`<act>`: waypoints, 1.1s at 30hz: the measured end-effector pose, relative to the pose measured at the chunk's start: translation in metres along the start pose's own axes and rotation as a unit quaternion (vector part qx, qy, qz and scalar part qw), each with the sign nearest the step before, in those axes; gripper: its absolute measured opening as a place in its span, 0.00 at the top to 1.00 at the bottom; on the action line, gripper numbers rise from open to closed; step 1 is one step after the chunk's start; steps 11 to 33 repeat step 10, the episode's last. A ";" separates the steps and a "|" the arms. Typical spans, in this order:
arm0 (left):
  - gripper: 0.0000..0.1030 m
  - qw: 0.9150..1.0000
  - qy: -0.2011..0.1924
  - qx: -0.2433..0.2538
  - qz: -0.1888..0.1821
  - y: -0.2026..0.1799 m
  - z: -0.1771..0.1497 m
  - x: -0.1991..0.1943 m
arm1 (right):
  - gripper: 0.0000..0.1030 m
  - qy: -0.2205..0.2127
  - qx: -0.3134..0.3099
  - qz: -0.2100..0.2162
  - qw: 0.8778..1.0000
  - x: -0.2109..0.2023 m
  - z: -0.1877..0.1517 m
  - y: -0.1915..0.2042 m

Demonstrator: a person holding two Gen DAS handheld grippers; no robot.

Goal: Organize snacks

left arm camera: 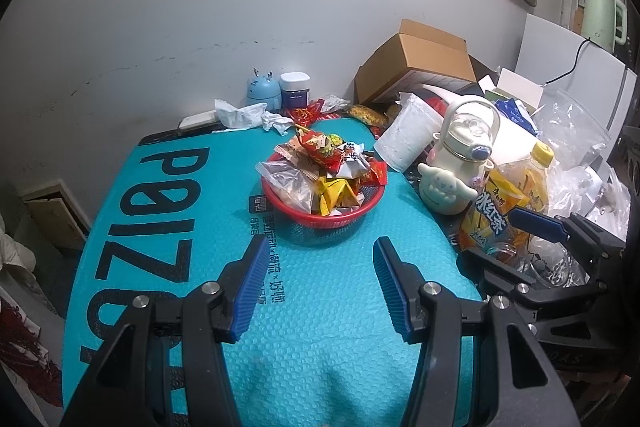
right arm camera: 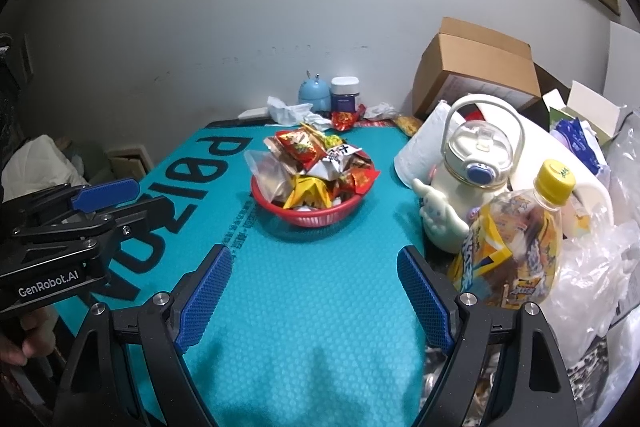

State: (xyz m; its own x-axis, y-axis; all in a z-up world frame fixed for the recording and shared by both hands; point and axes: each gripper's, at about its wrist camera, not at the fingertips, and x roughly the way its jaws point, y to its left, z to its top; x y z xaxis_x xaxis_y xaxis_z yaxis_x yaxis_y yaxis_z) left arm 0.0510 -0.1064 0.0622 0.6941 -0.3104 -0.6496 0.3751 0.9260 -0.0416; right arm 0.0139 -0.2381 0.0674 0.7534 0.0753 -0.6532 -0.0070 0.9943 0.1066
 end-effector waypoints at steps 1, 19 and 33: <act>0.49 1.000 0.000 0.001 0.000 0.000 0.000 0.000 | 0.17 0.000 0.000 0.000 1.000 0.000 0.000 0.000; 0.49 1.000 0.002 0.002 -0.001 0.000 0.000 0.003 | 0.17 0.002 0.001 -0.002 1.000 0.000 -0.001 -0.001; 0.49 1.000 0.002 0.002 -0.001 0.000 0.000 0.003 | 0.17 0.002 0.001 -0.002 1.000 0.000 -0.001 -0.001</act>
